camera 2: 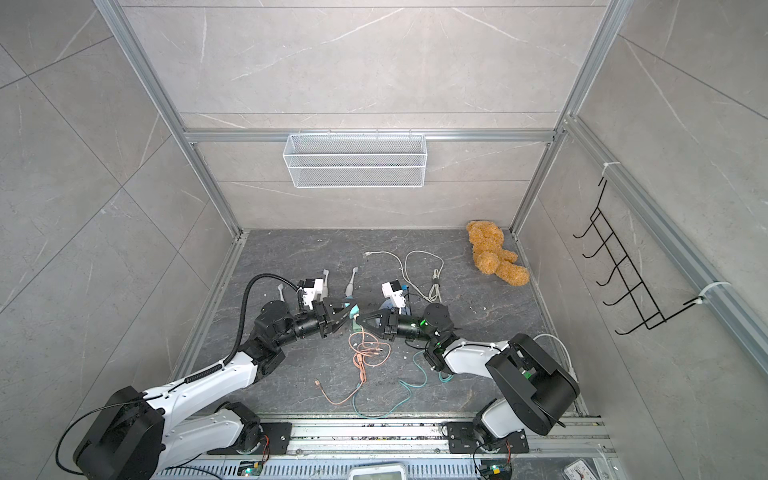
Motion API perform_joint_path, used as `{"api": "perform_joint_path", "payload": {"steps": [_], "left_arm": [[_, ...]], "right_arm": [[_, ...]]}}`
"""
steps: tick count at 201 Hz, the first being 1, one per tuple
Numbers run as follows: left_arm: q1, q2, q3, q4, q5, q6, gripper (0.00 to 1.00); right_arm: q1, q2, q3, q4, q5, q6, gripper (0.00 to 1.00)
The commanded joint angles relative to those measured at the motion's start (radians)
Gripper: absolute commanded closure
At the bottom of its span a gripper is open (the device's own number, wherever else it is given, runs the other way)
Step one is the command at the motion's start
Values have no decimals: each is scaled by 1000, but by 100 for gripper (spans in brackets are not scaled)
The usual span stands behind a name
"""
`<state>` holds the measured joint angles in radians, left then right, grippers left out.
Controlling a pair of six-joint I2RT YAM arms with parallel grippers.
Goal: Charge the electric toothbrush
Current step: Insert the charging cable into the plug.
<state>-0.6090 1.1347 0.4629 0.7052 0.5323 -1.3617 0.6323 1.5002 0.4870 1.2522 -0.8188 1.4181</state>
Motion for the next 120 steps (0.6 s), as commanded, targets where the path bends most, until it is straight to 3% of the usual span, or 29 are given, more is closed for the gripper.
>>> {"api": "perform_joint_path", "payload": {"steps": [1,68,100,120], "left_arm": [[-64,-10,-13,37,162,17,100],[-97,12,-18,59,132,24,100],[-95,-45,-5,-66,64,48,100],[-91,-100,20,-213,-48,59,100]], "right_arm": [[-46,24,71,-11,122,-33,100],[-48,47,101,48,151,31,100],[-48,-39,76,-127,148,-96,100],[-49,-140,45,-331,160,-258,76]]}}
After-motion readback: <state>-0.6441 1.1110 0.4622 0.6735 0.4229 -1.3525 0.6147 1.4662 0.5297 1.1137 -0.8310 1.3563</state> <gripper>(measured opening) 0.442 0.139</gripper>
